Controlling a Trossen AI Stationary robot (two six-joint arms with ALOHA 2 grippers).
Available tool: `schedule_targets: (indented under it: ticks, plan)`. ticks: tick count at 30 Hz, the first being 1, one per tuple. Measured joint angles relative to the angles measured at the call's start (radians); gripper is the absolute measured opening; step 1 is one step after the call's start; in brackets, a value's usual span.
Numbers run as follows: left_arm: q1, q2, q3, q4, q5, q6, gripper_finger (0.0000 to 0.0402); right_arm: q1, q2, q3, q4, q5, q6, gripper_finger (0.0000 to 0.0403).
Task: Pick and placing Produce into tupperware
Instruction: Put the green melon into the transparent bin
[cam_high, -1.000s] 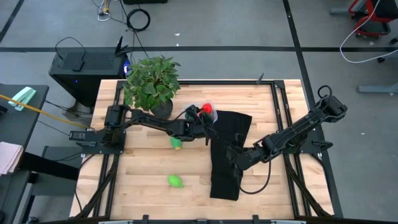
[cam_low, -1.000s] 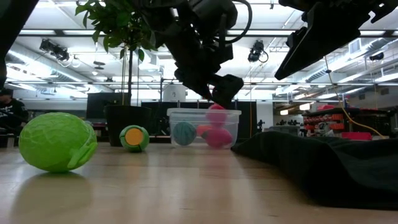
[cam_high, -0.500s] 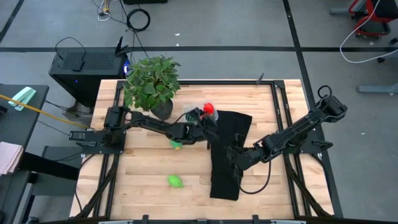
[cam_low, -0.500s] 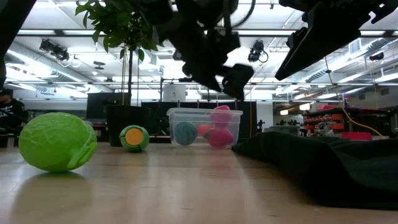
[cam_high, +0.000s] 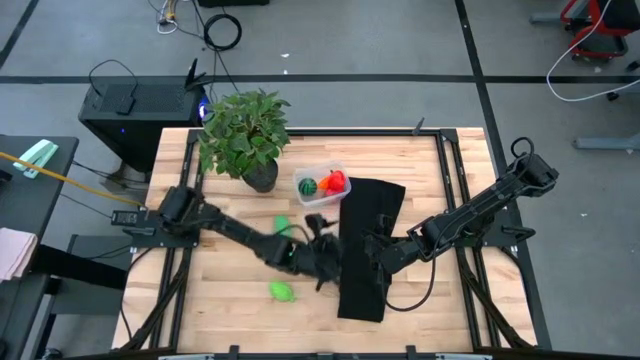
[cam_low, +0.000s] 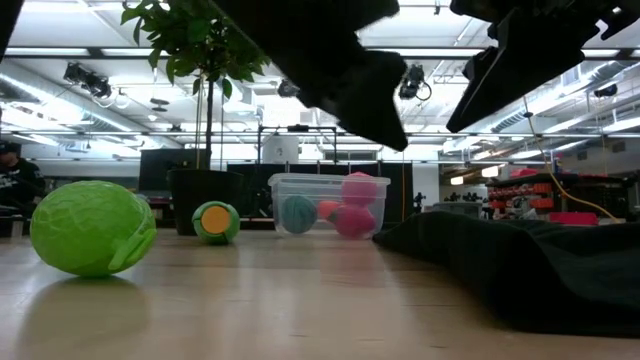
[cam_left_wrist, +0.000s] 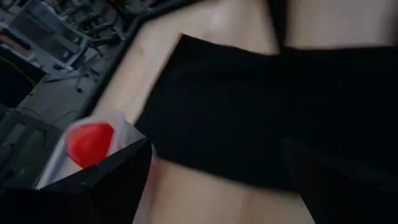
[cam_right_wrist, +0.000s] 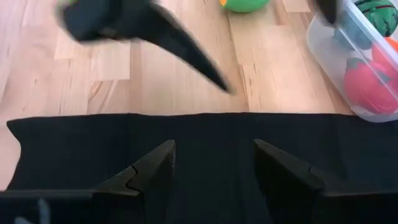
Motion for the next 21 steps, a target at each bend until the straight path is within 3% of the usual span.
schedule_targets:
  ticks: [6,11,15,21]
  plan:
    - [-0.079,0.0,0.0,-0.142,-0.015,-0.118,0.0368,0.0,0.0,0.0,-0.001,0.0,0.007,0.022]
    - [-0.138,-0.01,0.0,-0.229,0.021,-0.091,0.037,0.0,0.0,0.0,-0.001,0.0,0.007,0.022]
    - [-0.177,-0.051,0.0,-0.329,0.127,-0.042,0.037,0.0,0.0,0.0,-0.001,0.001,0.007,0.022]
    - [-0.221,-0.178,0.0,-0.351,0.271,-0.018,0.0369,0.0,0.0,0.0,0.001,0.001,0.007,0.022]
